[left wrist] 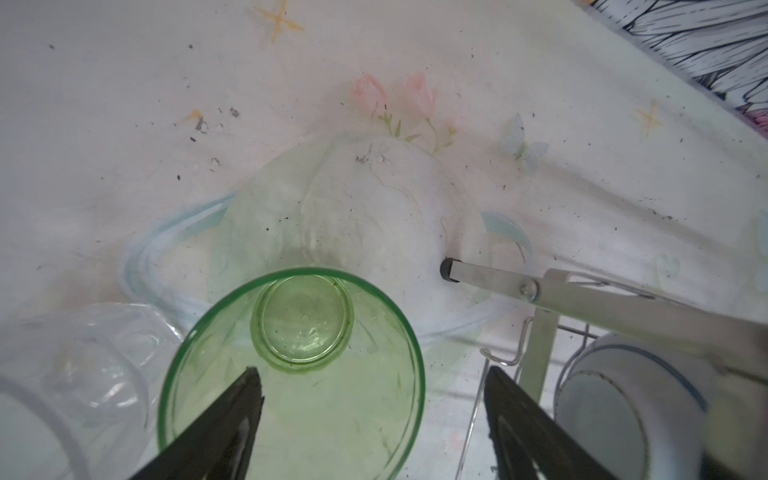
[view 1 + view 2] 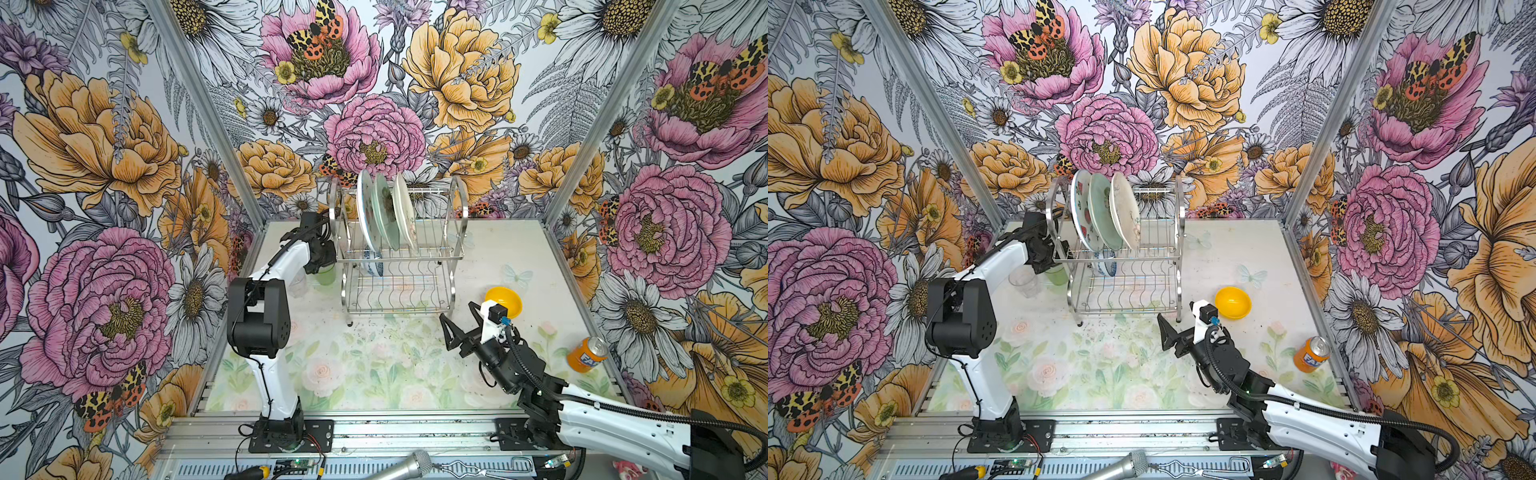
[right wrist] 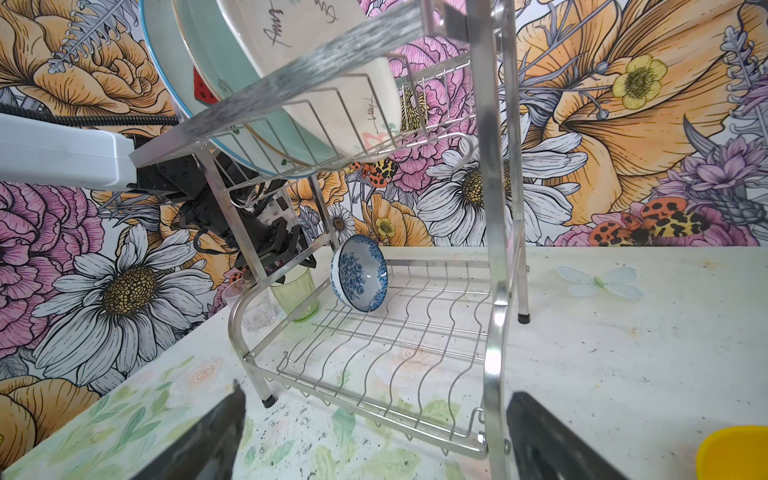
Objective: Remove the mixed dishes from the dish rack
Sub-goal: 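Lower the green glass upright onto the table and open the left gripper, then raise the left gripper away while the right gripper moves toward the rack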
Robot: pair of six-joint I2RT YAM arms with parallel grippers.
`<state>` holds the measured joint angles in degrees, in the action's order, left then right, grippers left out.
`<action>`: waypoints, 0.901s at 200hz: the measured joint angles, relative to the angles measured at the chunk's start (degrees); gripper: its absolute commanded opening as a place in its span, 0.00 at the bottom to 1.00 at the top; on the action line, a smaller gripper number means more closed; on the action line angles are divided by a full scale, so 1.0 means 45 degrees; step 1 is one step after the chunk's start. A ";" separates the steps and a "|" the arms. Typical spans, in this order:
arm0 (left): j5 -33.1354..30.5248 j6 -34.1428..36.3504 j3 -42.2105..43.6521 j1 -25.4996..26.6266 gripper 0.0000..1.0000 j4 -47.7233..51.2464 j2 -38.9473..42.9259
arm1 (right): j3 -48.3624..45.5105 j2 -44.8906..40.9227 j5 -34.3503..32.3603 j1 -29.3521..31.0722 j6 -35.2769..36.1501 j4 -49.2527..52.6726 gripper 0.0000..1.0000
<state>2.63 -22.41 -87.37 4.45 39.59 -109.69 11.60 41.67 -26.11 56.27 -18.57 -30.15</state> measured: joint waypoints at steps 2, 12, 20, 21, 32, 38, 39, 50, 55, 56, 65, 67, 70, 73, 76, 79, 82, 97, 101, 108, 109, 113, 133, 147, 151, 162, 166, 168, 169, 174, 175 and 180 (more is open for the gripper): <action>0.0000 -0.0005 0.0000 -0.0005 0.98 0.0015 0.0019 | 0.0000 0.0005 -0.0005 0.0000 0.0000 0.0000 1.00; -0.0005 0.0039 0.0000 -0.0024 0.99 0.0019 0.0131 | 0.0010 0.0053 0.0000 0.0000 0.0000 0.0005 0.99; -0.0005 0.0024 0.0000 -0.0034 0.99 0.0019 0.0214 | 0.0015 0.0083 -0.0005 0.0000 -0.0005 0.0005 1.00; -0.0005 0.0019 0.0000 -0.0044 0.99 0.0024 0.0228 | 0.0015 0.0083 0.0000 0.0000 0.0000 0.0005 1.00; -0.0005 0.0024 0.0000 -0.0053 0.99 0.0015 0.0355 | 0.0015 0.0117 0.0000 0.0000 -0.0005 0.0024 1.00; 0.0000 0.0024 0.0000 -0.0053 0.99 0.0019 0.0418 | 0.0015 0.0117 0.0000 0.0000 -0.0005 0.0034 0.99; 0.0000 0.0024 0.0000 -0.0053 0.99 0.0019 0.0423 | 0.0015 0.0117 0.0000 0.0000 -0.0005 0.0034 0.99; 0.0000 0.0024 0.0005 -0.0053 0.99 0.0019 0.0515 | 0.0015 0.0117 0.0000 -0.0015 -0.0010 0.0034 0.99; 0.0000 0.0024 0.0000 -0.0053 0.99 0.0019 0.0554 | 0.0015 0.0117 0.0000 -0.0019 -0.0015 0.0034 1.00; 0.0000 0.0024 0.0000 -0.0058 0.99 0.0019 0.0559 | 0.0015 0.0117 0.0000 -0.0019 -0.0015 0.0034 0.99; 0.0005 0.0024 0.0000 -0.0073 0.99 0.0019 0.0622 | 0.0015 0.0117 0.0000 -0.0019 -0.0058 0.0034 1.00; 0.0005 0.0024 0.0000 -0.0073 0.99 0.0019 0.0631 | 0.0015 0.0117 0.0000 -0.0019 -0.0063 0.0034 1.00; 0.0005 0.0024 0.0000 -0.0078 0.99 0.0019 0.0661 | 0.0015 0.0112 0.0000 -0.0019 -0.0073 0.0034 0.99; 0.0005 0.0024 0.0005 -0.0087 0.99 0.0019 0.0714 | 0.0015 0.0112 0.0000 -0.0019 -0.0097 0.0034 1.00; 0.0005 0.0024 0.0010 -0.0102 0.99 0.0029 0.0733 | 0.0015 0.0107 0.0000 -0.0019 -0.0097 0.0034 1.00; 0.0015 0.0024 0.0015 -0.0112 0.99 0.0029 0.0792 | 0.0015 0.0102 0.0000 -0.0019 -0.0102 0.0039 0.99; 0.0010 0.0024 0.0019 -0.0121 0.99 0.0039 0.0821 | 0.0015 0.0102 0.0000 -0.0019 -0.0102 0.0039 1.00; 0.0053 0.0024 0.0024 -0.0204 0.99 0.0053 0.1137 | 0.0015 0.0063 0.0000 -0.0019 -0.0146 0.0039 0.99; 0.0073 0.0024 0.0024 -0.0223 0.99 0.0049 0.1234 | 0.0015 0.0053 -0.0005 -0.0019 -0.0146 0.0039 1.00; 0.0107 0.0024 0.0024 -0.0277 0.99 0.0049 0.1384 | 0.0015 0.0034 0.0000 -0.0019 -0.0151 0.0039 0.99; 0.0107 0.0019 0.0024 -0.0282 0.99 0.0049 0.1394 | 0.0015 0.0029 -0.0005 -0.0019 -0.0151 0.0039 1.00; 0.0136 0.0019 0.0029 -0.0306 0.99 0.0049 0.1486 | 0.0015 0.0019 -0.0005 -0.0019 -0.0151 0.0039 0.99; 0.0287 0.0015 0.0155 -0.0452 0.99 0.0024 0.1889 | 0.0015 0.0034 -0.0010 -0.0019 -0.0194 0.0039 0.99; 0.0345 0.0015 0.0350 -0.0529 0.99 0.0019 0.2142 | 0.0015 0.0185 -0.0005 -0.0024 -0.0233 0.0034 0.99; 0.0350 0.0019 0.0413 -0.0549 0.99 0.0019 0.2210 | 0.0024 0.0262 0.0010 -0.0024 -0.0238 0.0039 0.99; 0.0350 0.0019 0.0597 -0.0559 0.99 0.0024 0.2380 | 0.0112 0.0607 0.0117 -0.0024 -0.0248 0.0078 0.99; 0.0350 0.0019 0.0665 -0.0563 0.99 0.0029 0.2448 | 0.0160 0.0758 0.0194 -0.0024 -0.0262 0.0092 0.99; 0.0355 0.0019 0.0699 -0.0573 0.99 0.0024 0.2472 | 0.0185 0.0835 0.0194 -0.0024 -0.0287 0.0092 0.99; 0.0350 0.0019 0.0714 -0.0578 0.99 0.0019 0.2482 | 0.0194 0.0860 0.0204 -0.0024 -0.0291 0.0092 0.99; 0.0359 0.0019 0.0801 -0.0588 0.99 0.0024 0.2565 | 0.0272 0.1064 0.0306 -0.0024 -0.0301 0.0121 0.98; 0.0364 0.0019 0.0816 -0.0593 0.99 0.0024 0.2579 | 0.0282 0.1093 0.0321 -0.0024 -0.0301 0.0126 0.98; 0.0389 0.0019 0.0913 -0.0607 0.99 0.0034 0.2667 | 0.0359 0.1282 0.0413 -0.0024 -0.0335 0.0146 0.98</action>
<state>4.38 -22.33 -83.26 1.72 39.75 -97.69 13.21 47.44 -24.25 56.16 -20.08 -29.50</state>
